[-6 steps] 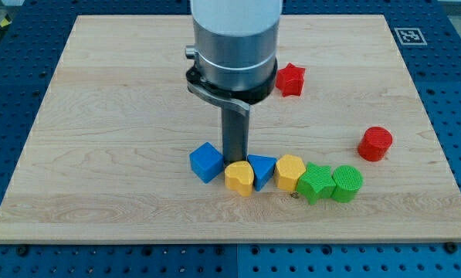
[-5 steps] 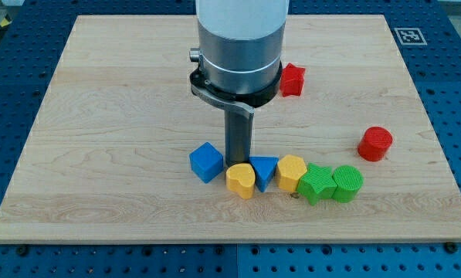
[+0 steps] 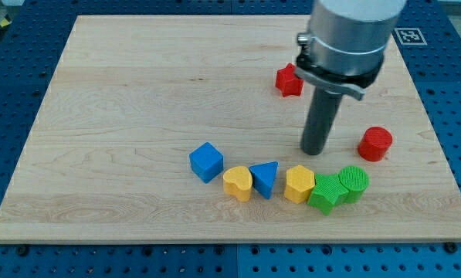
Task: Place the green circle above the green star
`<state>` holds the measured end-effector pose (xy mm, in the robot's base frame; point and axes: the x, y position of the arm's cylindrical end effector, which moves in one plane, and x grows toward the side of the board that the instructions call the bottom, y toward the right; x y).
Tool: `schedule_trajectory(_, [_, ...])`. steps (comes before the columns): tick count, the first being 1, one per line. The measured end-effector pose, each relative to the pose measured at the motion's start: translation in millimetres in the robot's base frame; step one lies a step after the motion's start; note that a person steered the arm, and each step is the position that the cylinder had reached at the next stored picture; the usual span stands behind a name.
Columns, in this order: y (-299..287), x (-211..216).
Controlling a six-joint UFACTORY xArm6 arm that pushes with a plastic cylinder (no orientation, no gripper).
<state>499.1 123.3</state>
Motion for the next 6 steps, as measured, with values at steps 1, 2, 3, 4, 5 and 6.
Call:
schedule_trajectory(1, [27, -1])
schedule_trajectory(2, [55, -2])
schedule_trajectory(3, [81, 19])
schedule_trajectory(4, [81, 36])
schedule_trajectory(5, [81, 62])
schedule_trajectory(6, [80, 85])
